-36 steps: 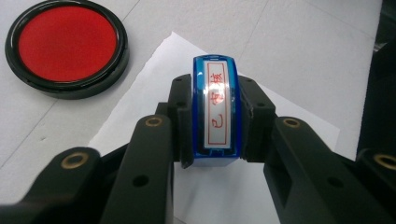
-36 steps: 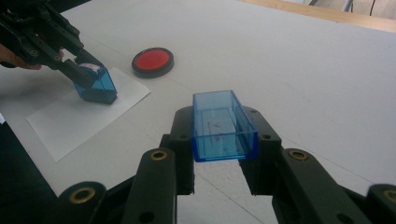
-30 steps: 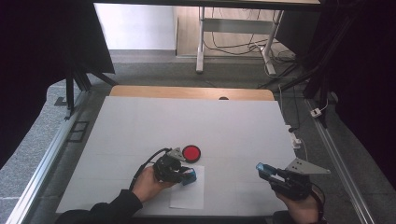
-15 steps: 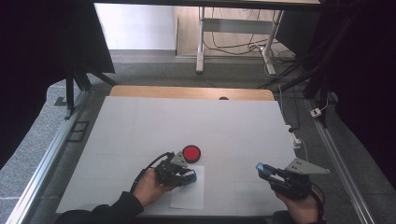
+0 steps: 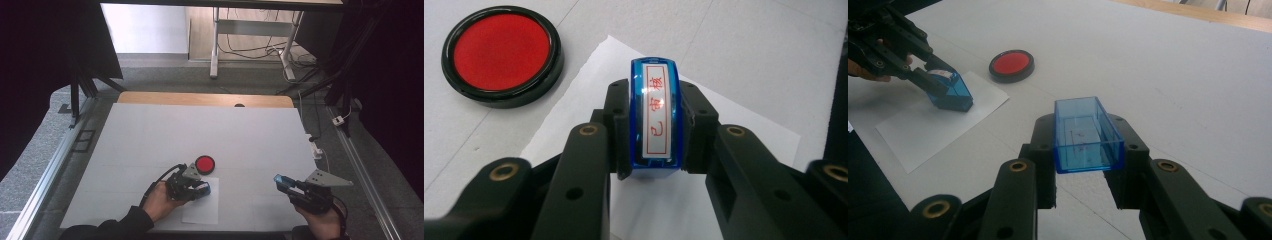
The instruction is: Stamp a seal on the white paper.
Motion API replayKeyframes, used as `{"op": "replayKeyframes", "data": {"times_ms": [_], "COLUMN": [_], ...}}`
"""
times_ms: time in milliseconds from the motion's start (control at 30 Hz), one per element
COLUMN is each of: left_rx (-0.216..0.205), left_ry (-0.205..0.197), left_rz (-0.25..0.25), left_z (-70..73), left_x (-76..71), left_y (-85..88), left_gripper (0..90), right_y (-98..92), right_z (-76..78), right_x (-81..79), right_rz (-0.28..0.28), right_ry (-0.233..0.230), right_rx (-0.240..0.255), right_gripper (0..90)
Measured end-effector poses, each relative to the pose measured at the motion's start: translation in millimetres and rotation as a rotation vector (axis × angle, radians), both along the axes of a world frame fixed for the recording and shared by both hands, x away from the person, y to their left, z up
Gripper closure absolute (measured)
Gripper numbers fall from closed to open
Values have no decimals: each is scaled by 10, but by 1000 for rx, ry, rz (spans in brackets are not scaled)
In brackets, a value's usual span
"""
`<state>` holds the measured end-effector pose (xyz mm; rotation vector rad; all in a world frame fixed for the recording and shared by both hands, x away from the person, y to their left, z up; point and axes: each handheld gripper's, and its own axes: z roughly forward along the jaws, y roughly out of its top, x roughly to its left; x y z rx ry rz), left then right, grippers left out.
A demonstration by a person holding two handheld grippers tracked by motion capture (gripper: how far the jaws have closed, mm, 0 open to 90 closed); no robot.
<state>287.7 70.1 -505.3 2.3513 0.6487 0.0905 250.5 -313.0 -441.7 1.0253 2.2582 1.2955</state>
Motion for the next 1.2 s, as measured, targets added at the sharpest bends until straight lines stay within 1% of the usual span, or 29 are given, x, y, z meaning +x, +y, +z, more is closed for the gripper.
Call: {"op": "replayKeyframes", "data": {"times_ms": [200, 367, 433, 600, 633, 867, 933, 1000, 1200], "left_rx": [-56, -82, -85, -54, -51, 4, 11, 14, 16], "left_ry": [64, 95, 97, 66, 59, -3, -15, -17, -4], "left_rz": [8, 12, 12, 5, 9, 4, 7, 7, 4], "left_z": [-27, -40, -42, -26, -24, 0, 2, 3, 12], "left_x": [82, 120, 123, 88, 76, -8, -26, -29, -9], "left_y": [60, 85, 87, 59, 48, -10, -23, -26, -24], "left_gripper": [702, 702, 702, 702, 702, 702, 702, 702, 700], "right_y": [1, 0, 1, -1, -1, 2, 4, 5, 5], "right_z": [0, -1, -2, -3, -3, -6, -5, -5, -3], "right_x": [0, 1, 2, 1, 1, 6, 7, 8, 6], "right_rz": [1, 0, 1, 1, 1, 2, 3, 4, 4], "right_ry": [0, 1, 1, 3, 3, 2, 3, 2, 0], "right_rx": [0, -1, -2, -2, -2, 1, 0, 0, 0], "right_gripper": [686, 686, 686, 686, 686, 686, 686, 686, 686]}}
